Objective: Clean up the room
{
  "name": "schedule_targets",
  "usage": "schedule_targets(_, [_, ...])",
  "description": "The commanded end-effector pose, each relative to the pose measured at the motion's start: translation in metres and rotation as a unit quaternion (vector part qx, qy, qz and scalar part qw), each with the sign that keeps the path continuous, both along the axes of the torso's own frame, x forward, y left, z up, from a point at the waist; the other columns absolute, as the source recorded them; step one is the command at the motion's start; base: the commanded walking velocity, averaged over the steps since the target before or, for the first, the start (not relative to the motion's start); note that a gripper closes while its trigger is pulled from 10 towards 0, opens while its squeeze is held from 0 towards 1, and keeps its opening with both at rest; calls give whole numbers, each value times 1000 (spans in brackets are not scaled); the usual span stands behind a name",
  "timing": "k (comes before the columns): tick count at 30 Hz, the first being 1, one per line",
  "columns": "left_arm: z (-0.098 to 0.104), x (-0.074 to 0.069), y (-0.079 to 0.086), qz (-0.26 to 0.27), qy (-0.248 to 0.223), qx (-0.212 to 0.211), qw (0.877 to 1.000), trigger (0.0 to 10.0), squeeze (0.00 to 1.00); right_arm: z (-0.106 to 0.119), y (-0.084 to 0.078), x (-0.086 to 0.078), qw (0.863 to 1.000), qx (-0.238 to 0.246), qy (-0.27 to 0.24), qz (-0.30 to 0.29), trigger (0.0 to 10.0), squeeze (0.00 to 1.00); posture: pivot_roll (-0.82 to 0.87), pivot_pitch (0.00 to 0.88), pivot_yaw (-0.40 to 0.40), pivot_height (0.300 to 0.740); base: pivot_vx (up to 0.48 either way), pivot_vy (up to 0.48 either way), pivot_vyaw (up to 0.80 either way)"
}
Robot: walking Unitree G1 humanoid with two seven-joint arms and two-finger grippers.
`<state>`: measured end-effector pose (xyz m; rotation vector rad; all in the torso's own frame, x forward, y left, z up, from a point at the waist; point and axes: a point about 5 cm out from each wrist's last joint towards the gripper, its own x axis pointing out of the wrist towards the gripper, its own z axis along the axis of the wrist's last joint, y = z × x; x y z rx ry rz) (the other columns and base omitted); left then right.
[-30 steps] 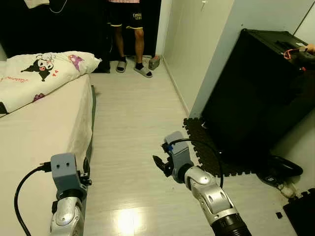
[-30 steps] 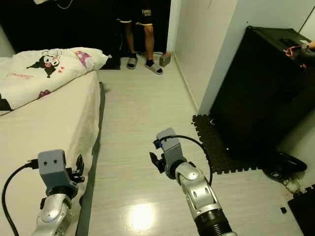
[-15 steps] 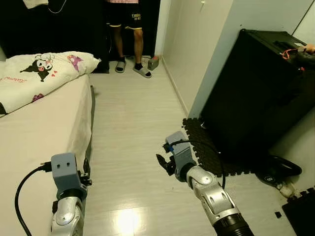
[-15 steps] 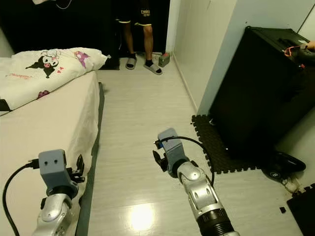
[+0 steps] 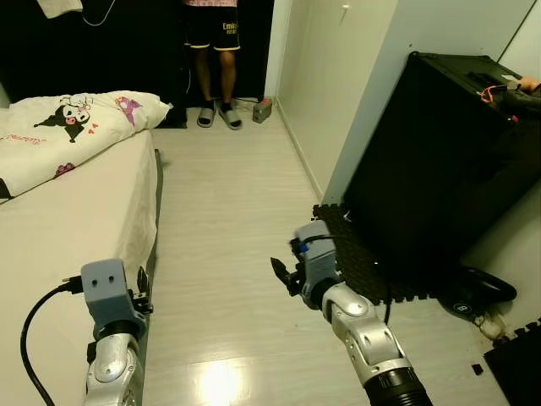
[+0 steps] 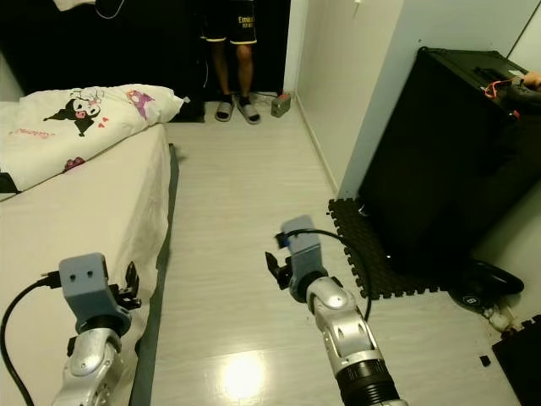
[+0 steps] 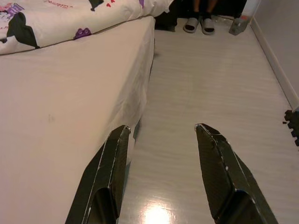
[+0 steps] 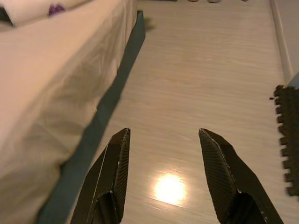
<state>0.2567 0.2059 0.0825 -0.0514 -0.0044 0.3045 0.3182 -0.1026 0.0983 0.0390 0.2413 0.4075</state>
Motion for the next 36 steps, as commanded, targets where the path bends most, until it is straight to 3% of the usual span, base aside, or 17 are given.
schedule_targets(1, [-7,-2,0,-4,15,2,1000,10000,0,-6,-4,-3,1000,15,16,-13,10000,0,-30,99,-50,733,0,0,0])
schedule_targets(4, [-6,0,-1,-15,21,16,1000,10000,0,-27,-3,-18,993,73,96,-5,10000,0,-43,91,-28,733,0,0,0])
schedule_targets(7, [-11,0,-1,-16,28,17,999,10000,0,-39,-6,-26,989,82,124,-12,10000,0,-62,100,-23,733,0,0,0])
schedule_targets(12, [-14,-1,-4,-28,37,21,999,10000,0,-43,-20,-31,989,83,114,-47,10000,0,-76,98,-21,733,0,0,0])
schedule_targets(14, [-14,-3,-10,-54,36,32,997,10000,0,-39,-44,-30,987,89,78,-112,10000,0,-77,97,-20,733,0,0,0])
schedule_targets(18, [-14,-4,-13,-64,37,36,997,10000,0,-39,-50,-30,984,95,74,-129,10000,0,-76,99,-19,733,0,0,0])
schedule_targets(22, [-14,-11,-5,-68,42,19,997,10000,0,-45,-50,-36,982,88,82,-145,10000,0,-56,73,-31,733,0,0,0])
schedule_targets(26, [-18,-29,12,-40,58,5,998,10000,0,-50,-51,-51,989,31,76,-124,10000,0,-47,55,-26,733,0,0,0])
schedule_targets(28, [-18,-33,12,-36,60,8,998,10000,0,-49,-54,-55,991,10,59,-123,10000,0,-38,48,-11,733,0,0,0])
schedule_targets(30, [-17,-35,8,-42,59,17,997,10000,0,-48,-60,-56,989,2,45,-137,10000,0,-40,55,7,733,0,0,0])
schedule_targets(31, [-14,-33,-3,-60,56,34,996,10000,0,-44,-70,-55,987,0,29,-158,10000,0,-62,48,32,733,0,0,0])
schedule_targets(35, [-18,-23,-14,-85,56,30,994,10000,0,-40,-73,-48,985,14,22,-170,10000,0,-80,75,22,733,0,0,0])
schedule_targets(36, [-18,-18,-20,-98,52,31,993,10000,0,-37,-70,-44,985,20,17,-171,10000,0,-84,17,34,733,0,0,0])
